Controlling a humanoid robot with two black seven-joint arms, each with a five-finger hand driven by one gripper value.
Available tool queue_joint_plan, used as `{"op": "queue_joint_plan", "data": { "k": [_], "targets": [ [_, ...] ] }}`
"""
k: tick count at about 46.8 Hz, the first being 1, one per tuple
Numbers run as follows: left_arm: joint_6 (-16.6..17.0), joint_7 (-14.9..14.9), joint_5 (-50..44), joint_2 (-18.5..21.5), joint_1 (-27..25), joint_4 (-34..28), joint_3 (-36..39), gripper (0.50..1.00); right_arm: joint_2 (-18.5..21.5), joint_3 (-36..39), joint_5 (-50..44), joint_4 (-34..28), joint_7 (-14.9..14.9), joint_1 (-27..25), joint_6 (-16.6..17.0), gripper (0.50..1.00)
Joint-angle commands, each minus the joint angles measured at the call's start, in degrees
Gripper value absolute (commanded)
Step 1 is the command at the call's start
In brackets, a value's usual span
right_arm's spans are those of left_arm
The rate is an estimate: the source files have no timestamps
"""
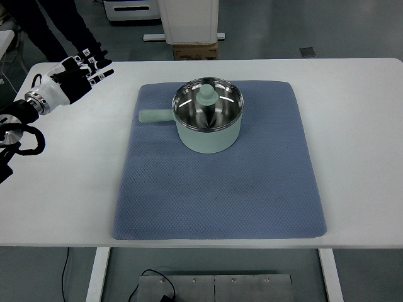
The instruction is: Rotate green pot handle
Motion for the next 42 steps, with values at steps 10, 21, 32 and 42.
{"op": "queue_joint_plan", "data": {
  "k": [10, 21, 32, 42],
  "targets": [
    [0.5, -0.3, 0.6, -0.5, -1.0, 1.2, -9.9, 1.000, 0.0, -0.1, 0.0, 0.0, 0.0, 0.0, 0.0, 1.000],
    [0.9, -2.6, 0.0, -2.8, 2.1, 1.2, -10.5, 1.000, 0.0, 0.0, 0.0, 0.0, 0.0, 0.0, 0.0, 1.000],
    [0.6, -2.7, -0.1, -2.8, 3.3, 1.2, -11.9, 1.000, 0.0, 0.1, 0.1, 0.4, -0.5, -0.1, 0.0, 1.000],
    [0.6, -2.7, -0.1, -3.3, 3.7, 1.2, -12.7, 1.000, 0.0, 0.0, 0.1, 0.2, -0.3, -1.0, 0.0, 1.000]
  ]
}}
